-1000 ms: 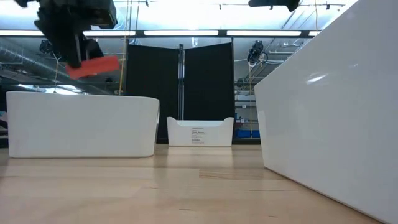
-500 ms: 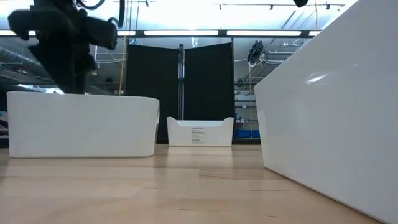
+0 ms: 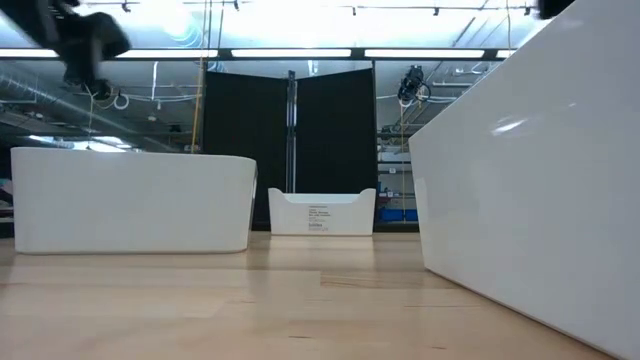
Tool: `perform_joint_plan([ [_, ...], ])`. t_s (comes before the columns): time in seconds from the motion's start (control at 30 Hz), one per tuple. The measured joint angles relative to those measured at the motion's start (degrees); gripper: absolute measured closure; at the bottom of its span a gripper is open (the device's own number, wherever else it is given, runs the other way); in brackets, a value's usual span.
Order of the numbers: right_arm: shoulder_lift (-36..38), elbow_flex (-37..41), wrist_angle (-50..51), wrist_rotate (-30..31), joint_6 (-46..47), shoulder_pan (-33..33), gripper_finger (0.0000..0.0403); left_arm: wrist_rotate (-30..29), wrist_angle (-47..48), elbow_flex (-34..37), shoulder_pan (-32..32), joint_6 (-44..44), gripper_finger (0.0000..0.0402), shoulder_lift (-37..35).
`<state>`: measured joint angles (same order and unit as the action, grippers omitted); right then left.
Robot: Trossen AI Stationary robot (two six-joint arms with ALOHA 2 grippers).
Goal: Sort blocks
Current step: Put the yellow green block into the bottom white bin
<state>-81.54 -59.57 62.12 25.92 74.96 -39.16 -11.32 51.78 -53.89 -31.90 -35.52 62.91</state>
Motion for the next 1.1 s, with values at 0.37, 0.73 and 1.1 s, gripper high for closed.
perform_joint_plan([
  [0.37,-1.23,7.59,-11.66,-2.26,22.02,-11.41,0.0139,-2.33,0.33,0.00,-7.73,-3.83,0.0160,0.51],
  [0.73,-13.83,8.94,-18.92,-6.15,27.38,-13.77,0.0139,-3.22,-1.51,0.02,-9.77,-3.95,0.0161,0.51],
  [1.1,-19.89,8.33,-19.88,-7.31,29.62,-13.84,0.0177,-3.63,-1.69,0.04,-9.86,-5.42,0.0161,0.51],
])
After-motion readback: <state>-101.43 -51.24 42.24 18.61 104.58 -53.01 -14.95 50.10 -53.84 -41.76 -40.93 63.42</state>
